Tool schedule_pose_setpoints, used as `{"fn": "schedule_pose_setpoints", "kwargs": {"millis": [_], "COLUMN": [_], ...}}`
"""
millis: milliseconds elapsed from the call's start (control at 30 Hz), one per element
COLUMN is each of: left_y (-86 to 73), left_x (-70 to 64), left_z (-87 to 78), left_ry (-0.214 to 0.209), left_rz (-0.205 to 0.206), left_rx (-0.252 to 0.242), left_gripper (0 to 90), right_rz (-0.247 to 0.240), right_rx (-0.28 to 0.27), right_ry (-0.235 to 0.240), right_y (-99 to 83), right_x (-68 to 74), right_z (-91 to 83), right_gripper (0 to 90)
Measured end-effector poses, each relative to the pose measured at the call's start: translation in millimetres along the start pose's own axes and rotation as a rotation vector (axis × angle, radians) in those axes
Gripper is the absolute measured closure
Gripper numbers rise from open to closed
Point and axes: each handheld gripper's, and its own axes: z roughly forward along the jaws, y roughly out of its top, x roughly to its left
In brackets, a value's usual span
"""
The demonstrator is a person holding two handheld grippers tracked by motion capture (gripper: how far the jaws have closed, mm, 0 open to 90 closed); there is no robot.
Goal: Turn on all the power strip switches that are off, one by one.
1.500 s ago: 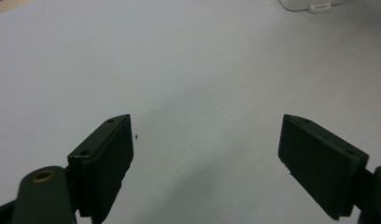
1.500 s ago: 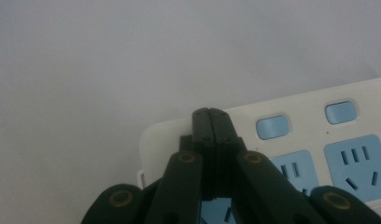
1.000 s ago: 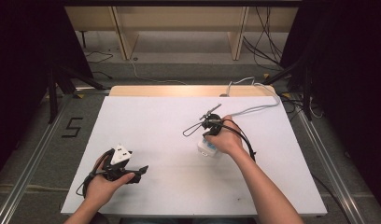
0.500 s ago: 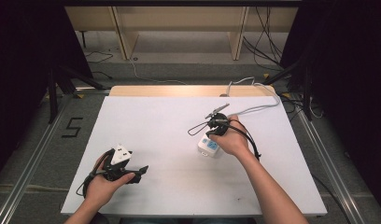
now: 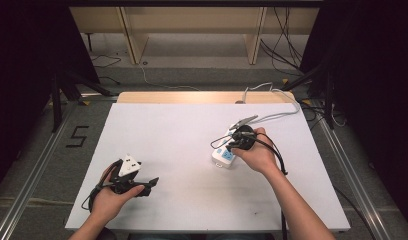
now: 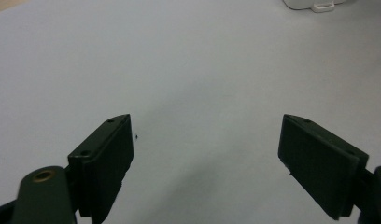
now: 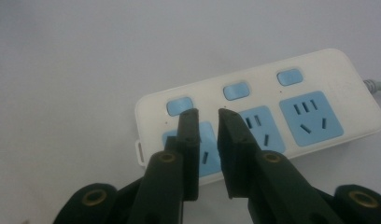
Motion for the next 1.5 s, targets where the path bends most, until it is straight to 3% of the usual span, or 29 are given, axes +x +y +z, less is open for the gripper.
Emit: {"fn": "schedule_pose_setpoints", "kwargs": {"millis": [467,967,1500], "left_y": [-0.3,-0.5,-0.7], "left_x": [0.8,2.2,2.5], "left_z": [-0.1,-0.5,-0.8], "left_ry": [0.001,0.005,0.010], "left_rz": [-0.006,-0.004,-0.016], "left_rx": [0.000,0.003,-0.007], "left_gripper": [17.7,17.6,17.4], "right_rz": [0.021,0.063,0.086], "right_rx": [-0.038,-0.113,-0.199], "right_ry": [-0.016,-0.032,-0.037], "right_y": [-25.6,-44.7,-84.5], "right_x": [-2.3,-3.9,-3.3], "right_z": [-11.0,-25.0,-37.4], "right_gripper": [60.6,50.5,39.0]}}
